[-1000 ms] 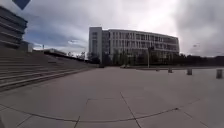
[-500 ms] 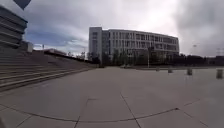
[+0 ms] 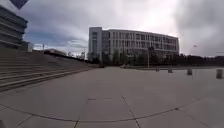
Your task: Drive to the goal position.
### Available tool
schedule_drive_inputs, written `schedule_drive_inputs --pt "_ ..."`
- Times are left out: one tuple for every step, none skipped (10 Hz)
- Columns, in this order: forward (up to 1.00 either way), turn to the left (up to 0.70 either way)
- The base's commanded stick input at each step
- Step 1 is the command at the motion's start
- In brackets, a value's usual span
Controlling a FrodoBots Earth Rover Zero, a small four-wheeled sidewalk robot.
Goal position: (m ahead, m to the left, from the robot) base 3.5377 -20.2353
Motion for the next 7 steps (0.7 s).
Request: schedule_drive_inputs --pt "0.06 0.0" --pt "0.05 0.0" --pt "0.05 0.0" --pt "0.06 0.0" --pt "0.05 0.0" --pt "0.05 0.0" --pt "0.06 0.0"
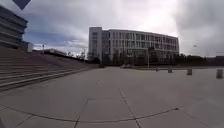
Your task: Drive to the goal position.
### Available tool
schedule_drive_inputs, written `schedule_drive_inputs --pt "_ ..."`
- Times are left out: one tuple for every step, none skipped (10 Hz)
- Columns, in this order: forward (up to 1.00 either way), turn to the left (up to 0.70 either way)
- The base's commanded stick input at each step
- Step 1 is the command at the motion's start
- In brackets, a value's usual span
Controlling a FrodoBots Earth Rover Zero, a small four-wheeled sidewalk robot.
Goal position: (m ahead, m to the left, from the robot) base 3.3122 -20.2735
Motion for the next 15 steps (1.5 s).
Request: schedule_drive_inputs --pt "0.06 0.0" --pt "0.05 0.0" --pt "0.05 0.0" --pt "0.06 0.0" --pt "0.05 0.0" --pt "0.05 0.0" --pt "0.05 0.0" --pt "0.06 0.0" --pt "0.06 0.0" --pt "0.05 0.0" --pt "0.06 0.0" --pt "0.05 0.0" --pt "0.05 0.0" --pt "0.05 0.0" --pt "0.06 0.0"
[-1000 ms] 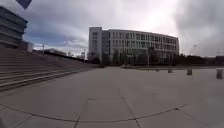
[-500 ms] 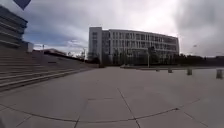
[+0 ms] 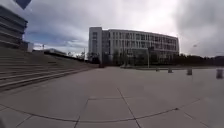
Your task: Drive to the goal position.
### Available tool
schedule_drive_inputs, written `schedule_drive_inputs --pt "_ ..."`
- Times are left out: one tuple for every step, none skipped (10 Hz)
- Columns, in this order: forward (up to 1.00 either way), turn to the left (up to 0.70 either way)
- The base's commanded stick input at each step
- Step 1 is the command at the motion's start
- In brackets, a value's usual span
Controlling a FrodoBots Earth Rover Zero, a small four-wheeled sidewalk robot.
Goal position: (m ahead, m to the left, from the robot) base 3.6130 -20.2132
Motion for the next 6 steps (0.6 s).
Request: schedule_drive_inputs --pt "0.06 0.0" --pt "0.06 0.0" --pt "0.06 0.0" --pt "0.06 0.0" --pt "0.05 0.0" --pt "0.06 0.0"
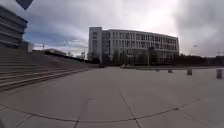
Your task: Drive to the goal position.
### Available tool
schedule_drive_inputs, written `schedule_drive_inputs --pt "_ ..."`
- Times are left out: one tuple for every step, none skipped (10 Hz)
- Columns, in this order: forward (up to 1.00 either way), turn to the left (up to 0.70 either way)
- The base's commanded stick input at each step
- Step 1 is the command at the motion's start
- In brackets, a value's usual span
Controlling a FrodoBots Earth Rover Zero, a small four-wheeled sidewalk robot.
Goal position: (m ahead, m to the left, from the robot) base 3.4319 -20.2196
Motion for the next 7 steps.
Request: schedule_drive_inputs --pt "0.06 0.0" --pt "0.06 0.0" --pt "0.06 0.0" --pt "0.06 0.0" --pt "0.05 0.0" --pt "0.06 0.0" --pt "0.06 0.0"
